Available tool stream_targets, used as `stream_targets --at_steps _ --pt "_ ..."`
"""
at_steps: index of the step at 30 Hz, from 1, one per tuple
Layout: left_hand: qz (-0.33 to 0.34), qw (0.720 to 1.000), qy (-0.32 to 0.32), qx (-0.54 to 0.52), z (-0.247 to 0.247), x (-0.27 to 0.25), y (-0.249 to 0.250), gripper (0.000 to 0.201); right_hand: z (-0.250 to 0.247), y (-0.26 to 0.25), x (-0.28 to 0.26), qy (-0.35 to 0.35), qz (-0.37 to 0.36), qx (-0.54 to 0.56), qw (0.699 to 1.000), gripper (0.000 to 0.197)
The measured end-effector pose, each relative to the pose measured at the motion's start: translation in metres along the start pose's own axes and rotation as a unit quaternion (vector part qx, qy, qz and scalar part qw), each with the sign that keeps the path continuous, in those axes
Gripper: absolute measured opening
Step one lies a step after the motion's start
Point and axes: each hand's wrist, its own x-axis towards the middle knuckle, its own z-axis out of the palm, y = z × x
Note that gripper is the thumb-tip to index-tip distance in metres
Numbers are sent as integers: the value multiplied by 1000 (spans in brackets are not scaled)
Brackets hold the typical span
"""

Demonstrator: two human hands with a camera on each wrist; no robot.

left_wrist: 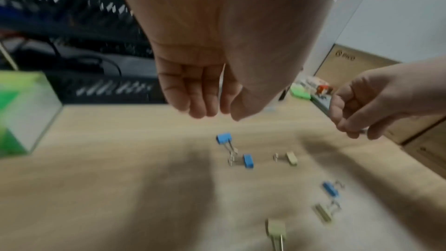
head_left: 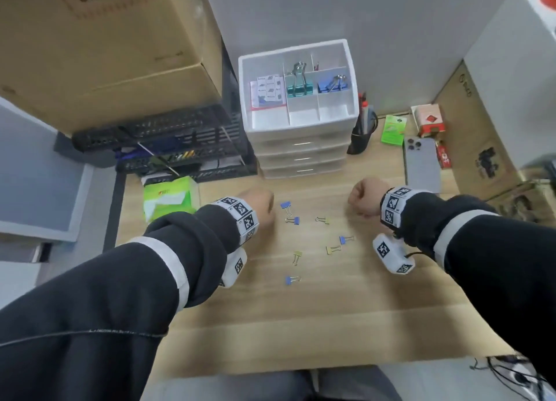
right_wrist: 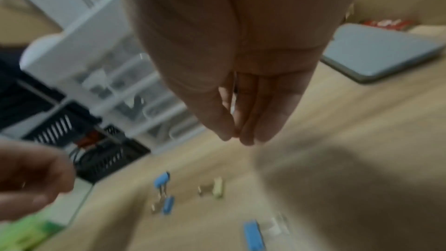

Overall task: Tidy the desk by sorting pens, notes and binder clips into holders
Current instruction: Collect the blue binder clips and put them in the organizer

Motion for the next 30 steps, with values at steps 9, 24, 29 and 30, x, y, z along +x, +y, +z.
stream_targets --at_steps 9,24,29,30 --pt "44 996 25 -73 60 36 20 36 75 54 20 -33 -71 -126 989 29" --pt "55 998 24 -12 77 73 44 20 67 62 28 -28 -69 -34 997 20" --pt "53 998 17 -23 74 70 40 21 60 58 34 -31 -54 70 996 13" --pt "46 998 21 -36 72 69 38 20 59 55 34 -38 -56 87 994 13"
